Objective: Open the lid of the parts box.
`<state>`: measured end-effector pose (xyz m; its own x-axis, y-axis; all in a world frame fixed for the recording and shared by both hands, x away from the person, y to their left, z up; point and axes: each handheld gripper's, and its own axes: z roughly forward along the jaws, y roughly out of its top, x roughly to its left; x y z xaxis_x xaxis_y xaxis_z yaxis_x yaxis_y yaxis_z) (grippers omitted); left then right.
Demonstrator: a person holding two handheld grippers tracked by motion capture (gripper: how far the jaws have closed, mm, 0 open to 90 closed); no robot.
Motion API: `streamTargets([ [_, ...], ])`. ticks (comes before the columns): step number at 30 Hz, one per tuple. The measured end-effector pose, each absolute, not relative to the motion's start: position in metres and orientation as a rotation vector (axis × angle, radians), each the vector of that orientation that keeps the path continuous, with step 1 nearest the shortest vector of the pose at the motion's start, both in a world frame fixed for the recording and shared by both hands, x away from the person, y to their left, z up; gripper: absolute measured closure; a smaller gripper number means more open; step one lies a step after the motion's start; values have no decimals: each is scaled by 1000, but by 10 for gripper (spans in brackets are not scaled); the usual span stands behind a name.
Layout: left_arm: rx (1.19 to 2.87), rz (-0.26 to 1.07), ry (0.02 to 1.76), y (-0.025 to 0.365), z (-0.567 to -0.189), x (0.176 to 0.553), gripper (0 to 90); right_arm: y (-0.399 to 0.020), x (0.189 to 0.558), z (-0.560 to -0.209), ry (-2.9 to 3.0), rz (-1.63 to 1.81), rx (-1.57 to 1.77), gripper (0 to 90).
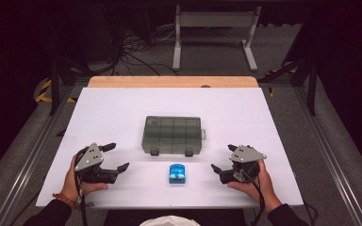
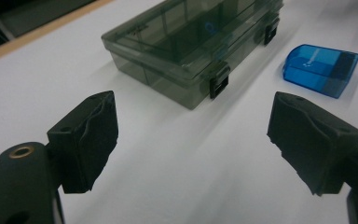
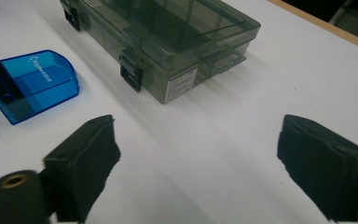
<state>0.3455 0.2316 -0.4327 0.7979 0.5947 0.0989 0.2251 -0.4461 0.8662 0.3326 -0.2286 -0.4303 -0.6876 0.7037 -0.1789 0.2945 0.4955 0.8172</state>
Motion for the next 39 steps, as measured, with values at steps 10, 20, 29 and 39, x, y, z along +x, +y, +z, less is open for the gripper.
streamTargets([
  [10,2111,379,630,201,-443,374,258,-195,367,-435,2350,1031,822,167],
  [20,2162,343,655,180,-451,398,370,-169,391,-438,2392,1010,841,262],
  [29,2179,334,641,171,-454,407,416,-171,396,-442,2419,1091,876,350],
  [39,2179,320,666,173,-456,407,447,-176,394,-442,2413,1113,884,451],
])
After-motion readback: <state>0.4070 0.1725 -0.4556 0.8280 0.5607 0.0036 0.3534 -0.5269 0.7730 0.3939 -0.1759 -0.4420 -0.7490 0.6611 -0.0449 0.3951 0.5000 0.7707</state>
